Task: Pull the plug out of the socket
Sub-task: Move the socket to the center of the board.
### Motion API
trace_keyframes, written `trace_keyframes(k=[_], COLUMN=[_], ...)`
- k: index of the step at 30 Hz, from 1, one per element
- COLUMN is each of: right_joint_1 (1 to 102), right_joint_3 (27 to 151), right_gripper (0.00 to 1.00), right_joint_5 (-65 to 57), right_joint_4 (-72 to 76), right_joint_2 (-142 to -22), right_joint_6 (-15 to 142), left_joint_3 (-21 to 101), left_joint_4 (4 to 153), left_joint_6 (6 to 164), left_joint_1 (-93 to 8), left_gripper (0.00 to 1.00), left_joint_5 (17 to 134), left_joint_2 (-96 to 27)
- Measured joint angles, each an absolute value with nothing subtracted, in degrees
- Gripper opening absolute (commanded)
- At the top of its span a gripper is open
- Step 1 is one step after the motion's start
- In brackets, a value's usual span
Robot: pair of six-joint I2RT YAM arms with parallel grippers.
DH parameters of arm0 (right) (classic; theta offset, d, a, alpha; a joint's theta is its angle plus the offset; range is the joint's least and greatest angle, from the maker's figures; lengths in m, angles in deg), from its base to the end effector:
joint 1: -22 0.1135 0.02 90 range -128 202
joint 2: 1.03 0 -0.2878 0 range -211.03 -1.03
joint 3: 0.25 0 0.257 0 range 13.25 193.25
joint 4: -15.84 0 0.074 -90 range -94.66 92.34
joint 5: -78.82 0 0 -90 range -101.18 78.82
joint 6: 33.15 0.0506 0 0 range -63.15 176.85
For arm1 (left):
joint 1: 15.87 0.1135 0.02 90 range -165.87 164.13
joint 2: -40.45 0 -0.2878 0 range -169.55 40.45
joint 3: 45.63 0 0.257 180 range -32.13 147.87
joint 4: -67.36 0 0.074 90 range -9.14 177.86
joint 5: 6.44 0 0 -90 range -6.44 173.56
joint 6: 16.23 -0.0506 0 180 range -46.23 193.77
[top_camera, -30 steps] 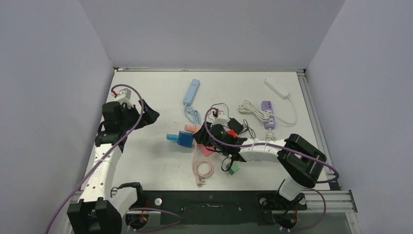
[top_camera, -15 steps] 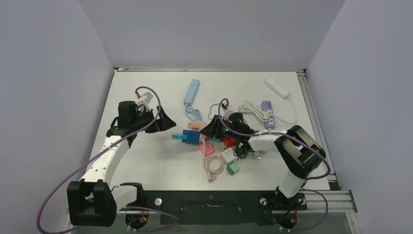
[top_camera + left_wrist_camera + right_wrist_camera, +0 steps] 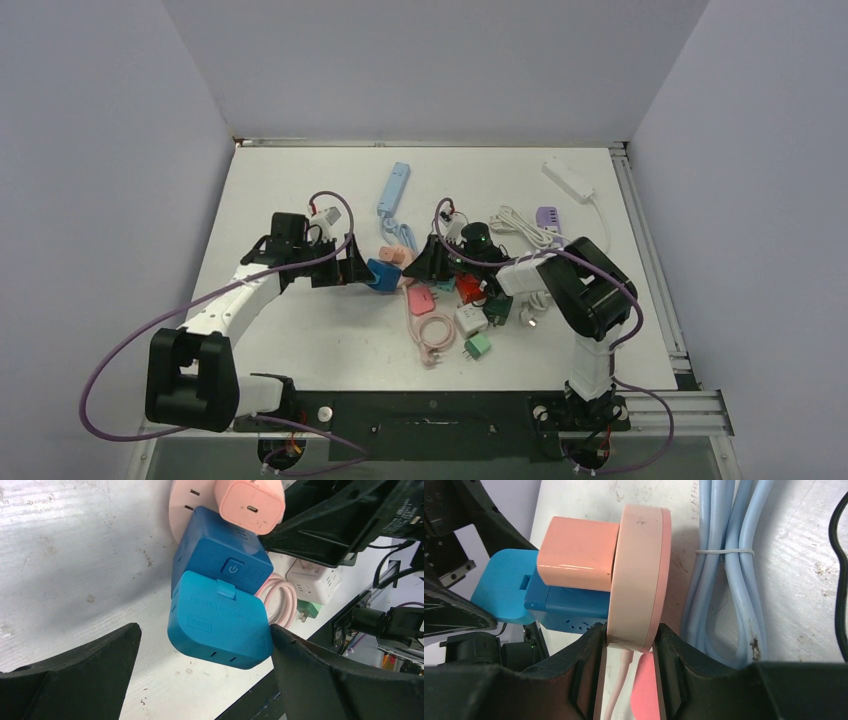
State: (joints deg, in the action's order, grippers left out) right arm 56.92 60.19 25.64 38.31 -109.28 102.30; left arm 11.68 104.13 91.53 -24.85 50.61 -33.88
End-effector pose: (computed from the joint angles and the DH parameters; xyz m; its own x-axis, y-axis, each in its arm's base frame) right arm 0.2993 0.2459 0.1474 -0.8892 0.0749 -0.4512 -0.3830 0.4176 0.8240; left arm 0.2494 -0.0673 0.2214 -0.8957 -0.1176 -0.4287 0.1839 0.7800 -0.5981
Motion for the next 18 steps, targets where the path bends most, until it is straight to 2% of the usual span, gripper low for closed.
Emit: trace_keyframes(k=[9, 18], right_joint_1=[56.9, 57.01], right_joint_3=[60.73, 60.69], right_gripper=[0.3, 0.66], right_joint_5=[26.16, 24.15], right_joint_4=[38.27, 36.5], right_joint_2=[-110.53, -109.19], right_joint_6=[100.73, 97.61], left_joint_3=[14.59, 15.05], left_joint_4=[101.17, 97.09], left_joint_6=[91.88, 93.82], left_joint_1=[-29.66, -31.23], left_gripper=[0.96, 0.96], left_joint_5=[49.14, 47.59], left_joint_2=[-38.03, -38.95])
